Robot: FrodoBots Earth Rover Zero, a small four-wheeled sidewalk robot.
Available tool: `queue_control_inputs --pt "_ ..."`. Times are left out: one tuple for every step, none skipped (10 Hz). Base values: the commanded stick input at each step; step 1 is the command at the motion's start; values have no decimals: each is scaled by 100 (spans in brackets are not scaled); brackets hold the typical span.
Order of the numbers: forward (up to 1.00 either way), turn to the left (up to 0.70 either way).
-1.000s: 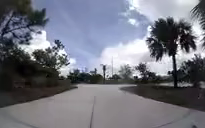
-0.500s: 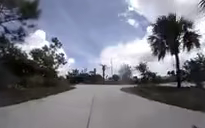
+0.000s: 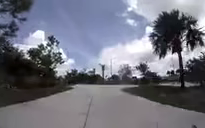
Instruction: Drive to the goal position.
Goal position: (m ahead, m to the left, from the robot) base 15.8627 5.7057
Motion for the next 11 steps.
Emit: queue_control_inputs --pt "85 0" --pt "85 0" --pt "85 0" --pt "85 0" --pt "85 0" --pt "85 0" --pt "85 9" --pt "85 32" --pt "85 34" --pt "85 34" --pt "85 34"
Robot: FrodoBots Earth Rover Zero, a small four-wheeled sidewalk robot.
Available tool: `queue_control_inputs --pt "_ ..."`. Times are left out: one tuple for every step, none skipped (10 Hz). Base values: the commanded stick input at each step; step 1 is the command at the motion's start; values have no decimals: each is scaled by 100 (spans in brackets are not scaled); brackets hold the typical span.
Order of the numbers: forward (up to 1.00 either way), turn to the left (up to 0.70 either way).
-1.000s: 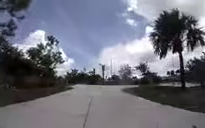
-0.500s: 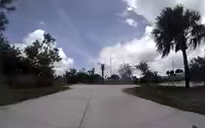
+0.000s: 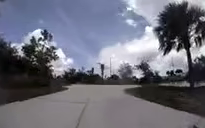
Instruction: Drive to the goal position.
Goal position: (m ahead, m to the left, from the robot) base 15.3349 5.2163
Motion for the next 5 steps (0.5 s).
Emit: queue_control_inputs --pt "85 34" --pt "85 24" --pt "85 11" --pt "85 0" --pt "85 0"
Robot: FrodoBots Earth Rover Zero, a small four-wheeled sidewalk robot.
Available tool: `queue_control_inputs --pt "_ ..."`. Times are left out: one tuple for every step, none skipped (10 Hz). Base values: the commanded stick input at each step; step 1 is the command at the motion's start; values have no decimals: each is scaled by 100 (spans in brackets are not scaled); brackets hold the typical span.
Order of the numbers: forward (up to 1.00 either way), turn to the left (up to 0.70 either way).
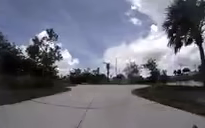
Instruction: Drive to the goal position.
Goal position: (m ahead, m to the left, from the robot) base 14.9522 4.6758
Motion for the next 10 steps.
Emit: queue_control_inputs --pt "85 0" --pt "85 0" --pt "85 0" --pt "85 0" --pt "85 0" --pt "85 0" --pt "85 0" --pt "85 0" --pt "85 0" --pt "85 0"
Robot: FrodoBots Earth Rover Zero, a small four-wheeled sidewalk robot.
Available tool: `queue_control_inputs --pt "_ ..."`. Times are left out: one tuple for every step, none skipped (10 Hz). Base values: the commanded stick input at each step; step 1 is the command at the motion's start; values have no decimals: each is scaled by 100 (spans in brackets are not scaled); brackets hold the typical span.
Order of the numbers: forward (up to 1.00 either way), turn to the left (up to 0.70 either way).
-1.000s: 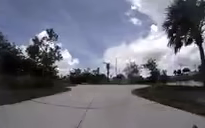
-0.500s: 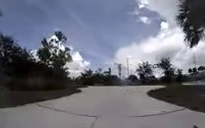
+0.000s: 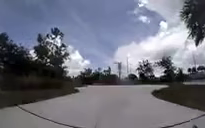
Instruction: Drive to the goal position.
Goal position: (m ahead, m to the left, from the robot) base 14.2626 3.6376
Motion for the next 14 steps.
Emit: queue_control_inputs --pt "85 0" --pt "85 0" --pt "85 0" --pt "85 0" --pt "85 0" --pt "85 0" --pt "85 0" --pt "85 0" --pt "85 0" --pt "85 0" --pt "85 0" --pt "85 0" --pt "85 0" --pt "85 0"
